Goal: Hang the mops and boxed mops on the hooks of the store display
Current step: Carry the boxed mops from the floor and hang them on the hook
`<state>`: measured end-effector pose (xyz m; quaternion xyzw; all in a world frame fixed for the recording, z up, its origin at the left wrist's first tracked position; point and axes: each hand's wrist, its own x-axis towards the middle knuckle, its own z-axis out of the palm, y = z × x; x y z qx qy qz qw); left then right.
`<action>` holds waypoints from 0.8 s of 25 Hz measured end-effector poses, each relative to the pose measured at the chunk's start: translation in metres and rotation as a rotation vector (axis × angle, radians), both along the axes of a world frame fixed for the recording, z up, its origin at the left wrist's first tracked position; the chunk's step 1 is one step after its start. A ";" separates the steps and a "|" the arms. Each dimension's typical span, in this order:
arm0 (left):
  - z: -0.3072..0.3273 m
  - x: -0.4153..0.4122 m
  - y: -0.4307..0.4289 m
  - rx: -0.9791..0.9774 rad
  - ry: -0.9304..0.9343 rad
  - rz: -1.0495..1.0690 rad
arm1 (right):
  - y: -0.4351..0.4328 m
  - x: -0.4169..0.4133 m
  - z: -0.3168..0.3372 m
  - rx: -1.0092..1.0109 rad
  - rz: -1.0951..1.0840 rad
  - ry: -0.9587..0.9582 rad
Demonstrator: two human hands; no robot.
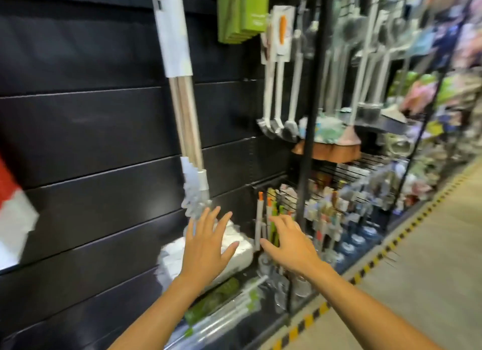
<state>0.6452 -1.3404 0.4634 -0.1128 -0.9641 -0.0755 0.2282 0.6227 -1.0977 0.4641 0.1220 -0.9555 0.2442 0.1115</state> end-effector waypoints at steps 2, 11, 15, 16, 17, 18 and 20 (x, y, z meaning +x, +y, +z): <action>-0.012 -0.013 0.069 -0.017 -0.041 -0.093 | 0.073 0.013 -0.012 0.038 -0.119 -0.042; -0.067 -0.060 0.369 -0.090 -0.229 -0.560 | 0.362 0.079 -0.058 0.025 -0.583 -0.194; -0.098 -0.089 0.507 -0.073 -0.285 -0.703 | 0.475 0.083 -0.078 0.007 -0.735 -0.230; -0.104 -0.100 0.544 -0.072 -0.298 -0.735 | 0.506 0.077 -0.081 0.018 -0.777 -0.242; -0.108 -0.110 0.579 -0.068 -0.315 -0.773 | 0.535 0.070 -0.082 0.029 -0.812 -0.250; -0.110 -0.119 0.613 -0.069 -0.333 -0.816 | 0.562 0.064 -0.081 0.032 -0.839 -0.264; -0.114 -0.134 0.676 -0.082 -0.365 -0.886 | 0.612 0.051 -0.083 0.033 -0.883 -0.296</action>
